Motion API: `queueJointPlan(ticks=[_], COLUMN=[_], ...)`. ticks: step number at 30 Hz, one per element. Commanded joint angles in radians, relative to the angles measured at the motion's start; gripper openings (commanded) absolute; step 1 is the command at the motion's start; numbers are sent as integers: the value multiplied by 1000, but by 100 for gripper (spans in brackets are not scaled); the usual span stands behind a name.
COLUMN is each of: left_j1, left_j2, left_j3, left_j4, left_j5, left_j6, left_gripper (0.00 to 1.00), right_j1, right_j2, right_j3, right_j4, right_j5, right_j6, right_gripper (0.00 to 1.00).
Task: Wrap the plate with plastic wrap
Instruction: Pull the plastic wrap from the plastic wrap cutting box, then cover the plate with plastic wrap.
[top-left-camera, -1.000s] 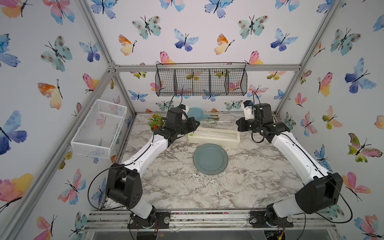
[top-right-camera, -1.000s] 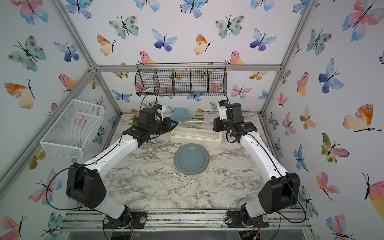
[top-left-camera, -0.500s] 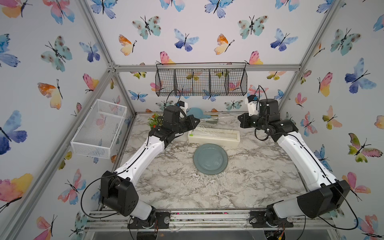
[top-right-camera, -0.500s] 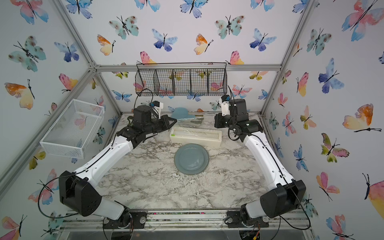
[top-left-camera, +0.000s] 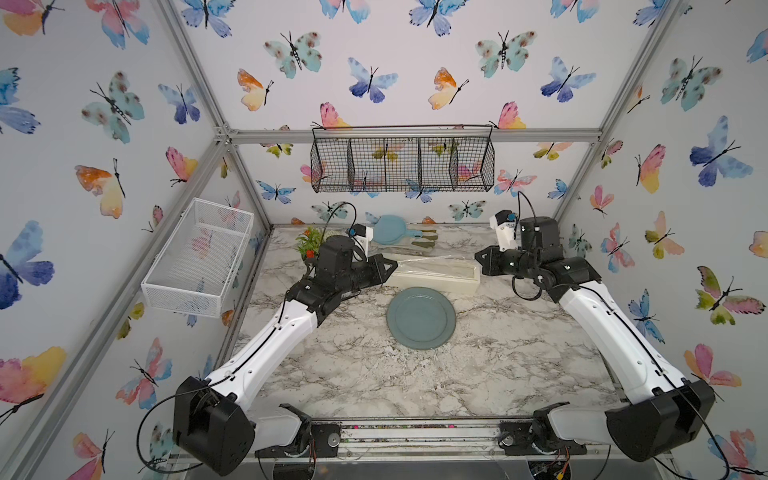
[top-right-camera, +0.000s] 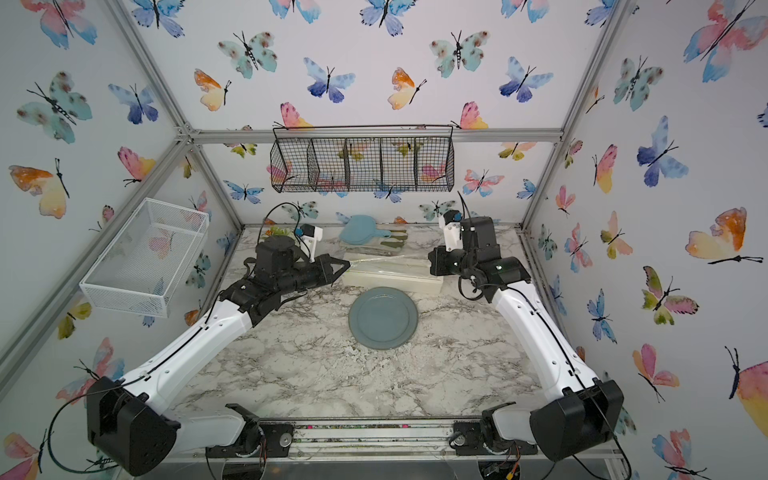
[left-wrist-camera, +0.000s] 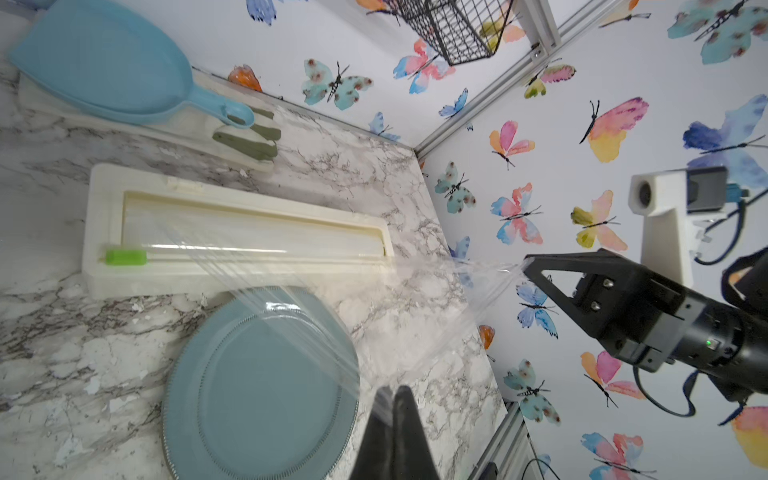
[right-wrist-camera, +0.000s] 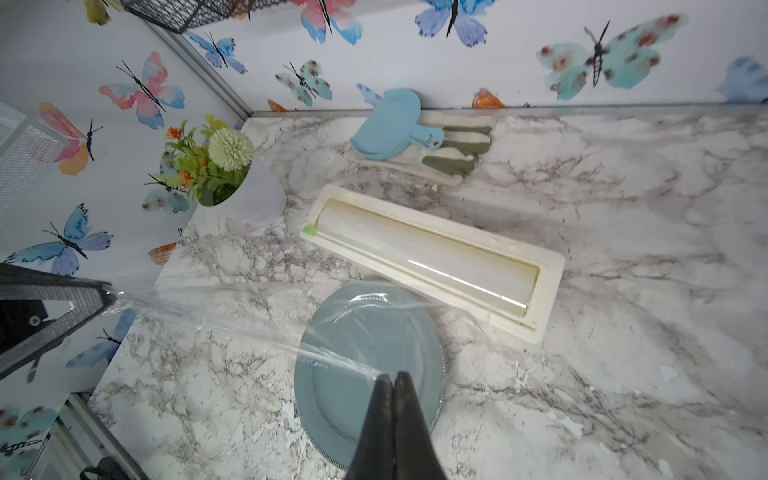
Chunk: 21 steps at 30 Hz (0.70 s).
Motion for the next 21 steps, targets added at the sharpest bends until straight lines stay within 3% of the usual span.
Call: queueJointPlan(ticks=[1, 6, 12, 21], left_j1=[-30, -83, -158, -167], left_j2=[-83, -118, -86, -194], left_j3=[-110, -269, -381, -601], left_j4=[53, 106, 155, 175], left_j5=[1, 17, 26, -30], left_j6=[7, -10, -30, -85], left_gripper=[0, 0, 0, 0], right_j1=[-4, -1, -1, 0], right_j2=[-39, -81, -126, -146], right_j3=[-121, -270, -329, -444], right_j4=[16, 4, -16, 25], right_j5=[-44, -63, -25, -53], right_j6=[40, 57, 67, 95], right_gripper=[2, 2, 2, 2])
